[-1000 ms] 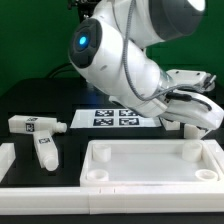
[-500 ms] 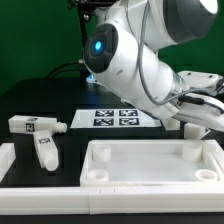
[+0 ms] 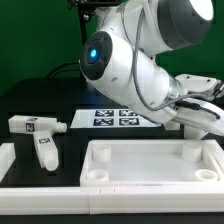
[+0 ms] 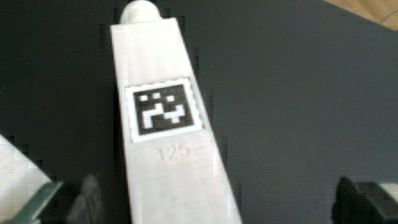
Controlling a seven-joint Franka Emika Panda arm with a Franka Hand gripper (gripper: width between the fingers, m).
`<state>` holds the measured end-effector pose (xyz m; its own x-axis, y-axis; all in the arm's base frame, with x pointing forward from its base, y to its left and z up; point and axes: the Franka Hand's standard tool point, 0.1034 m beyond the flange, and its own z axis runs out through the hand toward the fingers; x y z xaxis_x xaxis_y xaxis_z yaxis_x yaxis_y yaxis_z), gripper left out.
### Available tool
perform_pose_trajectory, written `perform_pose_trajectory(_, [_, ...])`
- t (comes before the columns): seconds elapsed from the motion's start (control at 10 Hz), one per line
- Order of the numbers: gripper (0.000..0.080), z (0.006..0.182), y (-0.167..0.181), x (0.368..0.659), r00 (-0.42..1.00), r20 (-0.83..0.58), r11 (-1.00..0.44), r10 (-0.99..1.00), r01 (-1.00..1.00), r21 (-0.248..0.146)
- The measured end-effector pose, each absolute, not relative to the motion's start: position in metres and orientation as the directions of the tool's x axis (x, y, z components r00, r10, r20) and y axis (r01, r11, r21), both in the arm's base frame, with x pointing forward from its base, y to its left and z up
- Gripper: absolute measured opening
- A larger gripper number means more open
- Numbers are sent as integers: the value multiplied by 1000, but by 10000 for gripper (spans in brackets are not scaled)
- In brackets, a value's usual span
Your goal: Assemble desk
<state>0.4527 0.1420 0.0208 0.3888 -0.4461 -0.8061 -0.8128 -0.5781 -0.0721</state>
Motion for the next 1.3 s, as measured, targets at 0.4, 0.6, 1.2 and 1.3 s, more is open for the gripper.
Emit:
perform_pose_trajectory(0.4, [649,12,139,451,342,-823,-537,-454,-842,-54])
perform_pose_trajectory(0.6, [501,12,139,451,342,-823,-537,-454,-842,-54])
perform_pose_trajectory(1.2, [284,34,126,462,385,-802,-536,-456,-838,-98])
perform_pose_trajectory(1.3, [284,53,116,467,419,-771,-532,-481,-838,-124])
